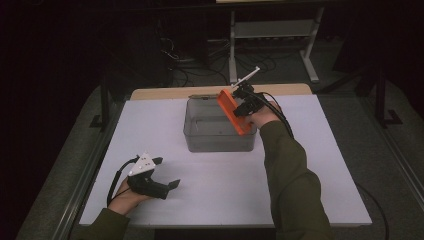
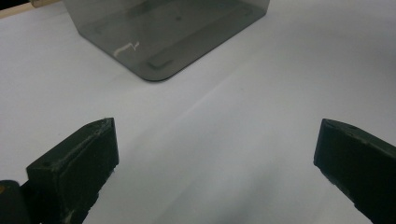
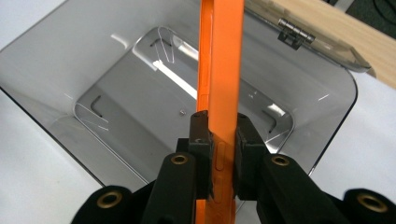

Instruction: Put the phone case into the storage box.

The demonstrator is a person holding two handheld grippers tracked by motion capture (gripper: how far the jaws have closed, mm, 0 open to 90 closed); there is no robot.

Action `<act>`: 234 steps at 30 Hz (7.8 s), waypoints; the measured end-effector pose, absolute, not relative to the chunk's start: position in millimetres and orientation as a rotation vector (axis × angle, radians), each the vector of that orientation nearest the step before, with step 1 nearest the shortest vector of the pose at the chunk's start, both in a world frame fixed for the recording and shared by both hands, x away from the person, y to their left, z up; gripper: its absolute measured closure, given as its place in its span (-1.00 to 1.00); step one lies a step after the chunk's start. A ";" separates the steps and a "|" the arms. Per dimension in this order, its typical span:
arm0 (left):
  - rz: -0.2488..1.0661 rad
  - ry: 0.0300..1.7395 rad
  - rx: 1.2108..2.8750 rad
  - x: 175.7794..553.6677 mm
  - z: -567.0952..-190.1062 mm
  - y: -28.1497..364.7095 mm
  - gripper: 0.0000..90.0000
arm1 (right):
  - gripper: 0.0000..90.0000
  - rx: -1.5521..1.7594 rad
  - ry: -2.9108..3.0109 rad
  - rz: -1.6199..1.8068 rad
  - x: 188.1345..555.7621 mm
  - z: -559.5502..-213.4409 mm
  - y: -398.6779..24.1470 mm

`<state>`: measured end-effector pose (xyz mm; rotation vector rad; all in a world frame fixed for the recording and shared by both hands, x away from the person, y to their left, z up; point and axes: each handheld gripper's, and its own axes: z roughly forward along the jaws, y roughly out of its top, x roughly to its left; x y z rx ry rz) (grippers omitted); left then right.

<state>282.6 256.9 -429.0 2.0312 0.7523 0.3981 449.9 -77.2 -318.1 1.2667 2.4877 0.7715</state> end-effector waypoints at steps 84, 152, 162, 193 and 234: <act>0.379 0.743 2.049 282.5 -429.2 256.2 -1.00 | 0.75 1.970 2.365 0.366 490.2 -361.8 -74.5; 0.376 0.737 2.048 282.2 -428.8 255.0 -1.00 | 0.66 1.946 2.324 0.374 489.9 -338.5 -84.2; 0.376 0.733 2.052 282.9 -428.9 254.0 -1.00 | 0.65 1.921 2.316 0.401 487.3 -324.6 -88.1; 0.385 0.793 2.033 292.2 -426.1 261.5 -1.00 | -0.04 1.526 2.453 0.670 456.6 -297.1 -112.9; 0.347 0.775 2.039 298.7 -424.1 257.6 -1.00 | -1.00 1.029 2.359 1.077 394.6 -352.8 -143.2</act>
